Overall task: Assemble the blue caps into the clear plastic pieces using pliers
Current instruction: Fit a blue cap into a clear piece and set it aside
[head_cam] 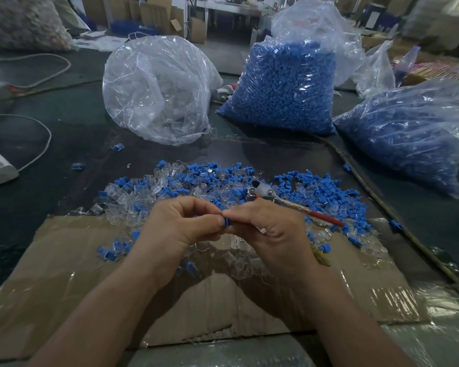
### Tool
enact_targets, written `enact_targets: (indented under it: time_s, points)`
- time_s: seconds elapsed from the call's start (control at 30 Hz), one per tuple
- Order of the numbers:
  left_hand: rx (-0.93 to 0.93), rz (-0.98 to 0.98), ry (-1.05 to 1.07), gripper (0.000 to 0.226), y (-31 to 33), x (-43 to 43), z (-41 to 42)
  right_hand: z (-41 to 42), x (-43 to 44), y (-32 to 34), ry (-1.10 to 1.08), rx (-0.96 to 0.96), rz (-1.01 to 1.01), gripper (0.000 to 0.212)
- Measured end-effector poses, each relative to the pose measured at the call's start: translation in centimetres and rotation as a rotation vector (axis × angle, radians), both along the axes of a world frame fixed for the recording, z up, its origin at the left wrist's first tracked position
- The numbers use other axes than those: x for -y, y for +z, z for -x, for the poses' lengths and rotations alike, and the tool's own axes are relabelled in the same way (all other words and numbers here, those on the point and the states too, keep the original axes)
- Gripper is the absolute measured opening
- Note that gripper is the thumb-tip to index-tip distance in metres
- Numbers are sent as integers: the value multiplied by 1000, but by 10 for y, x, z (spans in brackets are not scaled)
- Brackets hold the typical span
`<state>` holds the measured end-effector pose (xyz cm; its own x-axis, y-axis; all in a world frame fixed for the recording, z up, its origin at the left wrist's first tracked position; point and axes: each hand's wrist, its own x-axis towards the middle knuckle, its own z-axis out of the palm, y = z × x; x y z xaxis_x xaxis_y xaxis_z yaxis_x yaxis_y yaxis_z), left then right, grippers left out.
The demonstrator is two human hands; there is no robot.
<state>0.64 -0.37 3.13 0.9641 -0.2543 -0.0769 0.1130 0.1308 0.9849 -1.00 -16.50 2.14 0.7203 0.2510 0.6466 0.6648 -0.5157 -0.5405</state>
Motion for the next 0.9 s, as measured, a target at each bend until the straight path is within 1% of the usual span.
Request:
enact_targets:
  time_s: [0.1,0.2,0.3,0.43,0.7,0.9]
  points:
    - [-21,-14,-21,8,2,0,1,-1,0,-2,-8,57,21,20]
    - [-57,-29,-53,18,3,-1,0,-2,-1,-4,-22,74,25,20]
    - [-88,38,-82,11,5,-4,0,-2,-2,-3,-39,57,9,19]
    - [-99,86,-115,14,6,-6,0,0,-1,-3,-49,42,-20,19]
    - [-109,70,-77,8,5,-5,-2,1,0,0,-44,16,-34,19]
    - [-119,68,-74,7,5,-4,-2,1,0,0,-49,17,-31,20]
